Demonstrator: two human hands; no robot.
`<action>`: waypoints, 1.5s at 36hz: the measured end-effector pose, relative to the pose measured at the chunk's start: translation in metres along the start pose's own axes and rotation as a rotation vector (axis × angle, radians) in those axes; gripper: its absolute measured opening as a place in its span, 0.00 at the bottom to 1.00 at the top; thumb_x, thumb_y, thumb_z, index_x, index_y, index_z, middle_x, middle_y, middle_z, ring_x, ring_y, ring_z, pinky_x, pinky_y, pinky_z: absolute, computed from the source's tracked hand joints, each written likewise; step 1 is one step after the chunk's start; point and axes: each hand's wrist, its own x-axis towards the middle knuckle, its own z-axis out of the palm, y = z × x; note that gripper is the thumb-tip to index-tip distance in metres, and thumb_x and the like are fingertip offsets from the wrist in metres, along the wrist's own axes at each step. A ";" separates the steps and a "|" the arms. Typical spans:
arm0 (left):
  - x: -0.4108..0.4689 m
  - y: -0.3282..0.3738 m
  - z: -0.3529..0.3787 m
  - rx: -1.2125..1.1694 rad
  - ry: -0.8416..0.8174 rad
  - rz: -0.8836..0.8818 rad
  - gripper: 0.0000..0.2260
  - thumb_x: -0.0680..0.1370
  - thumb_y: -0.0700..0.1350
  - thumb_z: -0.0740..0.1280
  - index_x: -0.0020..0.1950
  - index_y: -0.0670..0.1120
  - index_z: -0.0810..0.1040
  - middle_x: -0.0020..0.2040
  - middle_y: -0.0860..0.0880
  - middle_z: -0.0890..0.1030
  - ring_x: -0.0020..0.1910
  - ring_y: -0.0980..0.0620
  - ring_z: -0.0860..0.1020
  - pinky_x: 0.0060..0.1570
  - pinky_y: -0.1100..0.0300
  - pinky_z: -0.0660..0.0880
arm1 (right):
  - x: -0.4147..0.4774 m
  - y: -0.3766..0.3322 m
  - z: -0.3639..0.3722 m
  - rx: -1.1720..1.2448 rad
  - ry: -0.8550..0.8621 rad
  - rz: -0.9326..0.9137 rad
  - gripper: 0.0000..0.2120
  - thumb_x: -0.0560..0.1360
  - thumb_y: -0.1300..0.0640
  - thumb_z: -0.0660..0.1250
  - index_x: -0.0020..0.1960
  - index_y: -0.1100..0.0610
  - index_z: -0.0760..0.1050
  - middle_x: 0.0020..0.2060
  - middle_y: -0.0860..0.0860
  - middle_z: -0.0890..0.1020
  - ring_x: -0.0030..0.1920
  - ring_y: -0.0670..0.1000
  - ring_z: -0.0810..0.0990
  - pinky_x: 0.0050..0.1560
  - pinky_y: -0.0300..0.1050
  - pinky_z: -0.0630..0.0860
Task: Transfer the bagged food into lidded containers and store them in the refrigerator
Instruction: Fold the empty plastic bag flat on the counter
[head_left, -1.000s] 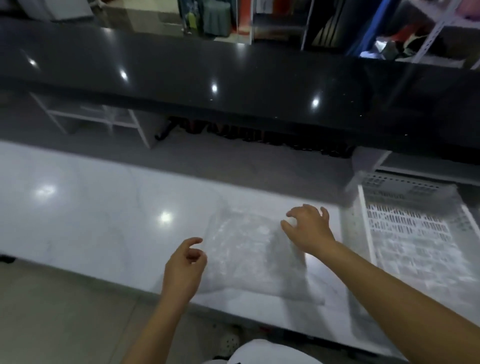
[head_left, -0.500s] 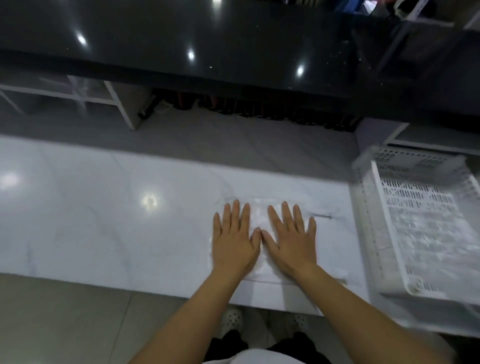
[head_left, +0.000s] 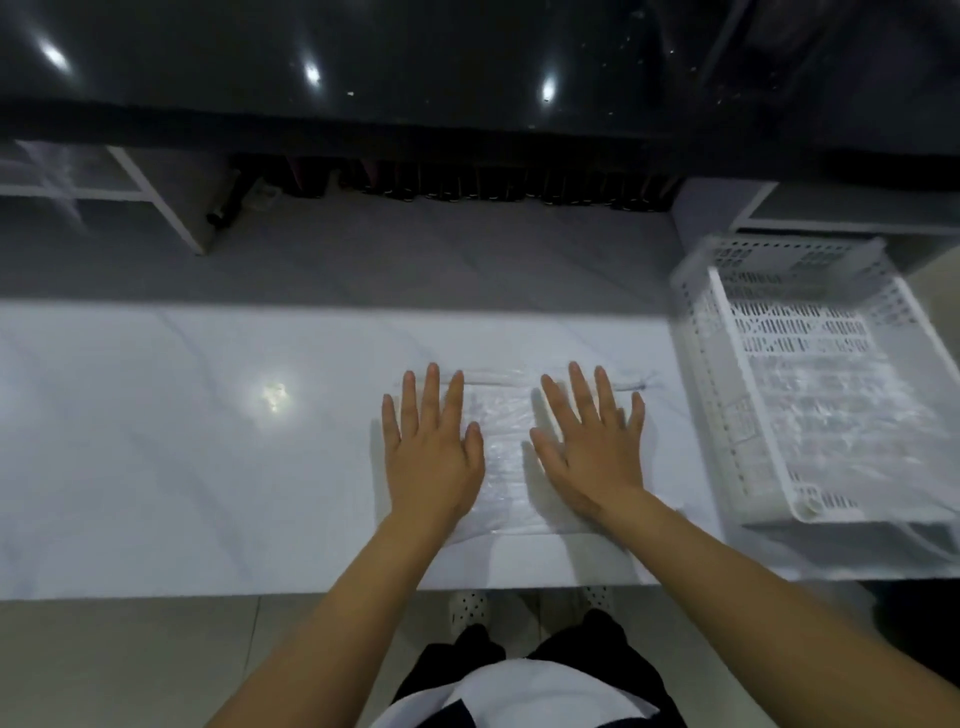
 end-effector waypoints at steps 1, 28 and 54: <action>0.005 0.007 0.000 -0.003 0.000 0.001 0.27 0.84 0.58 0.46 0.83 0.53 0.47 0.83 0.48 0.45 0.81 0.45 0.40 0.78 0.44 0.36 | 0.003 -0.009 -0.003 -0.004 0.027 -0.012 0.32 0.79 0.33 0.37 0.80 0.41 0.38 0.81 0.48 0.39 0.80 0.55 0.35 0.75 0.65 0.34; 0.012 0.010 -0.015 -0.017 -0.074 0.111 0.37 0.77 0.71 0.44 0.82 0.54 0.44 0.82 0.51 0.40 0.81 0.46 0.38 0.77 0.45 0.32 | -0.012 0.043 -0.061 0.223 -0.011 0.026 0.36 0.78 0.30 0.49 0.78 0.37 0.35 0.79 0.45 0.34 0.78 0.51 0.31 0.76 0.61 0.34; 0.126 0.403 0.003 0.097 -0.535 0.581 0.29 0.75 0.43 0.72 0.75 0.48 0.68 0.72 0.44 0.72 0.69 0.43 0.72 0.63 0.50 0.73 | -0.197 0.245 -0.139 0.763 0.501 0.588 0.14 0.72 0.56 0.76 0.38 0.41 0.75 0.55 0.40 0.80 0.68 0.47 0.70 0.73 0.57 0.59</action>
